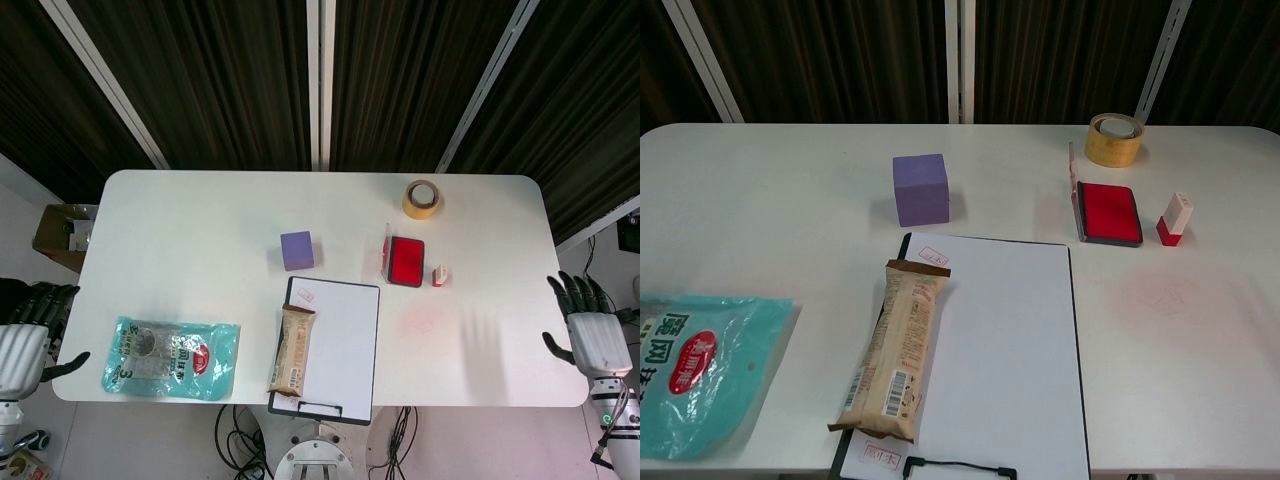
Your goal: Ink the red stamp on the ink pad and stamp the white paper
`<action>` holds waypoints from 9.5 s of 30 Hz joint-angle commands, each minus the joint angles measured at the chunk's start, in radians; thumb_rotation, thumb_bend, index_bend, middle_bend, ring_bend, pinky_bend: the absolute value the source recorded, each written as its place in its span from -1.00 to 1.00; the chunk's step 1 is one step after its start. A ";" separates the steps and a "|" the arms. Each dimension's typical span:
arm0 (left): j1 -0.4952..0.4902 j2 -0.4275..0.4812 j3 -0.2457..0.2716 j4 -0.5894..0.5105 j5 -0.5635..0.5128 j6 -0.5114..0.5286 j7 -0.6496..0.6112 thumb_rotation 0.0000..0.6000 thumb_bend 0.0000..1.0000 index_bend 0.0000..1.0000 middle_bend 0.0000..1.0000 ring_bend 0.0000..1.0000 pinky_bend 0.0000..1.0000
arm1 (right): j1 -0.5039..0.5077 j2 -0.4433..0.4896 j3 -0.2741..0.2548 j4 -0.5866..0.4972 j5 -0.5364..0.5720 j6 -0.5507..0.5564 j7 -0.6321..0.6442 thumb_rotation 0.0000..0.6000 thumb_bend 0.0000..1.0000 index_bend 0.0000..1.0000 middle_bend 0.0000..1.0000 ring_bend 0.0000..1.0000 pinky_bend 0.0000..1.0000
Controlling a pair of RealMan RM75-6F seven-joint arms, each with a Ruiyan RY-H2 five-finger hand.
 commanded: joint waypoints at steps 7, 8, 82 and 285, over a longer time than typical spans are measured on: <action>-0.008 -0.009 0.000 0.007 0.001 -0.013 -0.002 1.00 -1.00 -0.72 -0.70 -0.76 -0.51 | 0.063 0.009 0.011 0.052 -0.013 -0.071 -0.023 1.00 -0.60 -1.00 -1.00 -1.00 -1.00; -0.009 -0.008 0.002 0.007 0.003 -0.014 0.000 1.00 -1.00 -0.72 -0.70 -0.76 -0.51 | 0.076 0.008 0.010 0.061 -0.018 -0.088 -0.023 1.00 -0.60 -1.00 -1.00 -1.00 -1.00; -0.010 -0.032 0.008 0.065 -0.033 -0.044 -0.041 1.00 -1.00 -0.72 -0.70 -0.76 -0.51 | 0.461 -0.307 -0.069 0.448 -0.091 -0.420 0.169 1.00 0.90 -1.00 -0.81 -1.00 -1.00; 0.019 -0.041 0.017 0.109 -0.013 -0.004 -0.117 1.00 -1.00 -0.69 -0.70 -0.76 -0.51 | 0.621 -0.353 0.153 -0.089 0.090 -0.305 -0.466 1.00 -0.02 1.00 0.79 0.83 0.94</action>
